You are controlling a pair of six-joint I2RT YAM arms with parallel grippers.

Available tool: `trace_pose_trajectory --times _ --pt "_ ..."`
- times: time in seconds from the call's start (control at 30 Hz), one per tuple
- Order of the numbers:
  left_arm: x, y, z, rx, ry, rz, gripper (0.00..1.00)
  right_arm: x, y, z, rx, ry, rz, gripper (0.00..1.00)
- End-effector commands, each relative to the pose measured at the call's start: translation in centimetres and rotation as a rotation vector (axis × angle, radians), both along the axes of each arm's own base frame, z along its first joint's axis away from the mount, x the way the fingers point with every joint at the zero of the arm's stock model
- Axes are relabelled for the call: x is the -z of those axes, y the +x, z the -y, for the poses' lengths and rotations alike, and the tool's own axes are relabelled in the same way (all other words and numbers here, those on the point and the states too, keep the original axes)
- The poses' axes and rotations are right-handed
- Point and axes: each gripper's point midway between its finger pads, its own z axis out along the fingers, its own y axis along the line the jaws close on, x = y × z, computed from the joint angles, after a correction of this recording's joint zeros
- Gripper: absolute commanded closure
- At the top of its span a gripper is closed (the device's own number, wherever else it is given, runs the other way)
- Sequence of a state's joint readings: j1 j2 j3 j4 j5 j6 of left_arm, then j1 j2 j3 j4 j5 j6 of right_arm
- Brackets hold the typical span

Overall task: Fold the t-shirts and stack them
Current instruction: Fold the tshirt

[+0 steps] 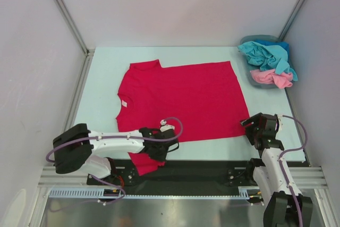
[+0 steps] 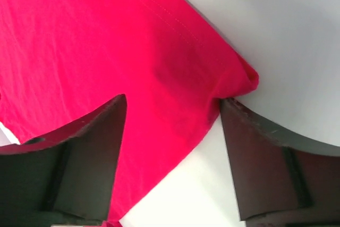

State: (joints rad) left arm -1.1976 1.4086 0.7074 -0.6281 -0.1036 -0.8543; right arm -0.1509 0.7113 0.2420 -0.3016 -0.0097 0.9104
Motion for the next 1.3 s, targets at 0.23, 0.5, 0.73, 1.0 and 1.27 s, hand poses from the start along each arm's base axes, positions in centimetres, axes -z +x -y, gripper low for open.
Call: trace_pose_trajectory --times 0.23,0.5,0.73,1.0,1.27 --pt "-2.7 1.5 1.7 -0.012 -0.062 0.076 1.0 -0.8 0.5 -0.2 -0.012 0.013 0.02 1.0" --pt "-5.4 2.7 1.1 -0.101 -0.104 0.155 1.0 -1.5 0.3 -0.1 -0.021 -0.005 0.031 1.0" --pt "-7.5 3.0 -0.4 -0.175 -0.116 0.197 1.0 -2.5 0.8 -0.1 -0.033 -0.013 0.052 1.0" --pt "-9.1 4.0 -2.6 -0.266 -0.049 0.262 0.99 -4.4 3.0 -0.2 -0.044 -0.001 0.088 1.0" --pt "-10.7 5.4 -2.8 -0.316 -0.025 0.316 1.0 -6.2 4.5 -0.1 -0.062 -0.006 0.114 1.0"
